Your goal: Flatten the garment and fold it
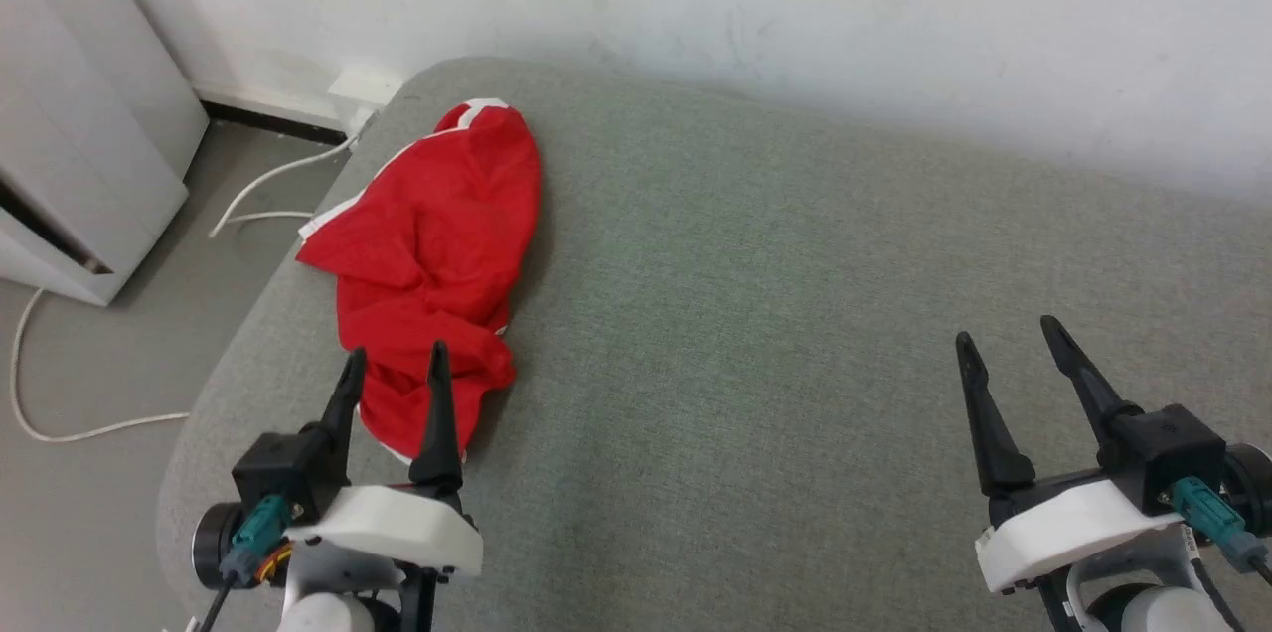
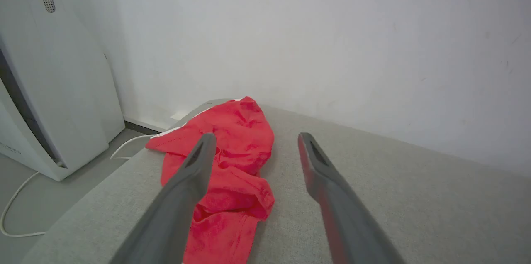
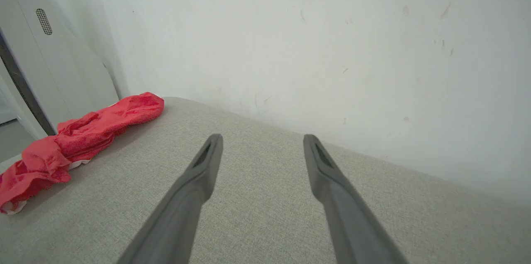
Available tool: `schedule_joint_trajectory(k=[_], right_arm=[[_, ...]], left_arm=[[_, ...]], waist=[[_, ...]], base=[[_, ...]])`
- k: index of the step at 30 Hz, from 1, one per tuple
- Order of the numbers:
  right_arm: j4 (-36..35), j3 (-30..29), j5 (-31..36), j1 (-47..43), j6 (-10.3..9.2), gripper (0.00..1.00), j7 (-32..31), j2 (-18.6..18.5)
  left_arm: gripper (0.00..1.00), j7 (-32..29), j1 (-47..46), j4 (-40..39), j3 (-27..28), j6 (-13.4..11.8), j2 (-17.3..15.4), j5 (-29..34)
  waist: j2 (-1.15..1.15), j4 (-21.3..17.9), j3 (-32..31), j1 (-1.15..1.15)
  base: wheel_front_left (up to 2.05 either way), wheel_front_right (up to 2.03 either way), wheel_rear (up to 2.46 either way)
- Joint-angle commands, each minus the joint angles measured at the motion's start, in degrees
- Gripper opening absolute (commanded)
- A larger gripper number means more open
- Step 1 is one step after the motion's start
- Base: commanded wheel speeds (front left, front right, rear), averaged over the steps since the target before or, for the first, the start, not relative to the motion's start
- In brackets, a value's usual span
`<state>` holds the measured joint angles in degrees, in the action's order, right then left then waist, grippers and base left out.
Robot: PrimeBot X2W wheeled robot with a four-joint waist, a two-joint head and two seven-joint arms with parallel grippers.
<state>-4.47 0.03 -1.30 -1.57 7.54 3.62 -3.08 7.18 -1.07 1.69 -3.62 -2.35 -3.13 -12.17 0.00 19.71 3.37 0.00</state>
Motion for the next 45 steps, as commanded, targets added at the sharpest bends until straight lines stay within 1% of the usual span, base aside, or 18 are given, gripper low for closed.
schedule_joint_trajectory(k=[1,8,15,19,21,24,30,35,38,45], right_arm=[[-0.48,0.05,0.46,-0.33,-0.03,1.0,0.35,0.11],[-1.25,0.68,0.83,0.64,-0.03,1.0,0.12,0.12],[-2.07,1.24,1.56,2.21,-0.03,1.0,-0.33,-0.05],[-1.96,0.34,1.46,2.96,-0.04,1.0,-0.67,-0.01],[-1.73,0.13,1.42,3.34,-0.04,1.0,-0.63,0.0],[-1.29,0.09,1.32,3.86,-0.04,1.0,-0.25,0.02],[-0.37,1.22,0.66,5.93,-0.04,1.0,0.88,0.08],[0.86,1.12,0.26,7.04,-0.04,1.0,1.82,0.13],[1.46,1.15,0.03,7.58,-0.04,1.0,2.29,0.15],[2.61,1.9,-0.82,9.08,-0.05,1.0,3.22,0.17]], left_arm=[[1.0,0.69,-1.52,0.17,-0.31,-0.38,0.13,-0.76],[1.0,1.53,-5.5,0.26,-0.75,-0.49,0.14,-1.81],[1.0,2.36,-14.16,2.37,0.98,0.27,0.16,-0.83],[1.0,2.84,-20.26,6.27,3.22,1.28,-0.19,0.17],[1.0,3.08,-23.5,9.39,4.18,2.02,-0.93,-0.09],[1.0,2.83,-28.53,16.11,4.77,3.46,-2.75,-1.05],[1.0,-3.92,-37.5,30.06,4.96,6.11,-7.45,-3.67],[1.0,-12.62,-41.86,40.1,4.35,7.65,-10.15,-6.55],[1.0,-17.94,-43.69,44.84,3.85,8.24,-11.74,-8.4],[1.0,-31.21,-46.55,54.15,2.85,8.91,-14.09,-13.2]], waist=[[0.0,0.72,0.65,0.0],[0.0,1.2,2.89,0.0],[0.0,-0.78,6.56,0.0],[0.0,-2.46,8.69,0.0],[0.0,-3.35,9.64,0.0],[0.0,-4.59,10.78,0.0],[0.0,-7.77,13.57,0.0],[0.0,-9.88,15.59,0.0],[0.0,-10.83,16.74,0.0],[0.0,-12.08,18.74,0.0]], base=[[0.0,0.0,0.0],[0.0,0.0,0.0],[0.0,0.0,0.0],[0.0,0.0,0.0],[0.0,0.0,0.0],[0.0,0.0,0.0],[0.0,0.0,0.0],[0.0,0.0,0.0],[0.0,0.0,0.0],[0.0,0.0,0.0]])
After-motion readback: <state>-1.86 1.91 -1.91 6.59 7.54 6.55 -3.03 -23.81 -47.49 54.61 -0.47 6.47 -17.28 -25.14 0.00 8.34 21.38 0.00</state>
